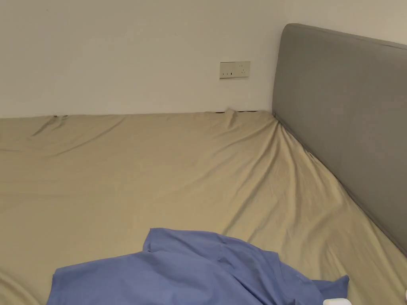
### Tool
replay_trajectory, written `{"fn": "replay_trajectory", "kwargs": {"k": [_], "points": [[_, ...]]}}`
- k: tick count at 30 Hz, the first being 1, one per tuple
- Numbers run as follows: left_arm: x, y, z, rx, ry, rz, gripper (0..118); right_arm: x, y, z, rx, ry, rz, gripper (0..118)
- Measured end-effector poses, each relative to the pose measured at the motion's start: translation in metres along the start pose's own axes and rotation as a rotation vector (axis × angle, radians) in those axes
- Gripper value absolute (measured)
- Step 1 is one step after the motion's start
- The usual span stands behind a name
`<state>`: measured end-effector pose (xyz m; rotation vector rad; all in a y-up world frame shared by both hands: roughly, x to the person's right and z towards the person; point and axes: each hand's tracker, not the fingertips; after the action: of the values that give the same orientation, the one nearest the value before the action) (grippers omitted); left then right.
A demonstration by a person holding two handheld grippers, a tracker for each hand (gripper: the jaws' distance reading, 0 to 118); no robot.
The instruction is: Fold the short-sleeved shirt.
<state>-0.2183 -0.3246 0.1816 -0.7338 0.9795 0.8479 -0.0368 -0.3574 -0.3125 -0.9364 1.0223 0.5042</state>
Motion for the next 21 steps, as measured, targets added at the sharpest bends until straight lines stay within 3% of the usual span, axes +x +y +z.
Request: {"fn": "replay_trajectory", "kwargs": {"k": [1,3,5,11,21], "points": [[-0.003,0.003,0.002,0.003,0.000,0.002,14,-0.004,0.000,0.007,0.054,-0.008,0.016,84],[-0.002,0.006,0.003,0.010,-0.003,0.008,14,0.000,-0.001,0.005,0.096,0.052,-0.009,19],[-0.005,0.008,0.001,0.018,-0.004,0.002,14,0.003,-0.003,0.008,0.078,0.072,-0.107,19],[-0.012,0.024,0.046,0.155,-0.112,0.035,14,-0.011,-0.007,0.092,0.300,0.187,-0.208,18],[0.014,0.094,0.207,0.563,-0.359,-0.045,13,-0.043,0.027,0.264,0.708,0.366,-0.212,18]]}}
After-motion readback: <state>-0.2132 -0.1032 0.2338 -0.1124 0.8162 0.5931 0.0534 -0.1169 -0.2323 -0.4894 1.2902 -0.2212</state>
